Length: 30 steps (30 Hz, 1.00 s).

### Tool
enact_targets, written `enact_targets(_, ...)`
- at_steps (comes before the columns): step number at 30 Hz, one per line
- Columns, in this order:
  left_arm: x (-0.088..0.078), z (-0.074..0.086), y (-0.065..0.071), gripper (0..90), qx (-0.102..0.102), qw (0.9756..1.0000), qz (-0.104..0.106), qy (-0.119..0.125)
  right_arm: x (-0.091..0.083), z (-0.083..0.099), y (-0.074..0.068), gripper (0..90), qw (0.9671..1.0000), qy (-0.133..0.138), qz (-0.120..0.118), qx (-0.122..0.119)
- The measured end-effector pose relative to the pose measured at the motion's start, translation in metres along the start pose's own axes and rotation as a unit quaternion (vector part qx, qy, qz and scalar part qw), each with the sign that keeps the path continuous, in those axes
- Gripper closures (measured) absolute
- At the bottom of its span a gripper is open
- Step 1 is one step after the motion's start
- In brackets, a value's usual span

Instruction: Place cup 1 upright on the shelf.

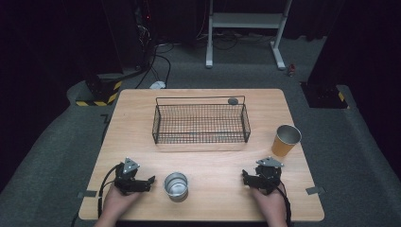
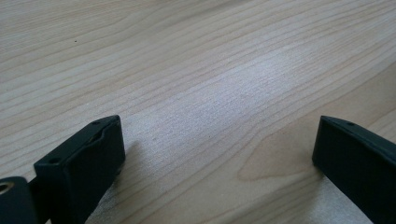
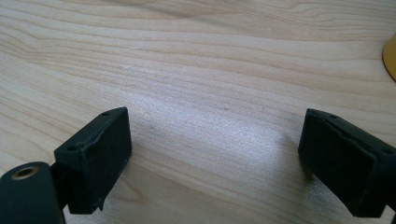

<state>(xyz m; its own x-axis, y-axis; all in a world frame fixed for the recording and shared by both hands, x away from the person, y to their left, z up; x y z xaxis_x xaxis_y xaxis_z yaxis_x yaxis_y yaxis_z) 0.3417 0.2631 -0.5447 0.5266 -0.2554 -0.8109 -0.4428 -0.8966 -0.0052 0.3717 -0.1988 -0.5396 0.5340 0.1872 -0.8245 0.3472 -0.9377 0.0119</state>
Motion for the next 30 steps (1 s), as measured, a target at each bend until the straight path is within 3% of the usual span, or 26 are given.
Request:
enact_targets(23, -0.0002, 0.0001, 0.0, 3.5, -0.002, 1.0, -0.001, 0.001, -0.0001, 0.0, -0.0001, 9.3, 1.0, -0.001, -0.001, 0.0)
enact_targets(30, -0.0002, 0.0001, 0.0, 3.5, -0.002, 1.0, -0.001, 0.001, -0.0017, 0.0002, 0.0019, 13.7, 1.0, 0.003, -0.006, 0.002)
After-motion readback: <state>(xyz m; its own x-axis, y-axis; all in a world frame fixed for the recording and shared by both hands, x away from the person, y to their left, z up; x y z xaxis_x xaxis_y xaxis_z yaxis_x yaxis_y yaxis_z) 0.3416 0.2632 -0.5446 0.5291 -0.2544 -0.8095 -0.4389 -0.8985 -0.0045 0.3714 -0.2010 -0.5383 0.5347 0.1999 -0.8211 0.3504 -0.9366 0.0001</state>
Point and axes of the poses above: each handheld gripper's, and its own axes: x roughly forward along the jaws, z roughly out of its underside, y roughly to its right, the point moved 2 cm from there along x, roughly forward along the jaws, and after that the axes turned 10 degrees about -y, right-handed, at the moved point
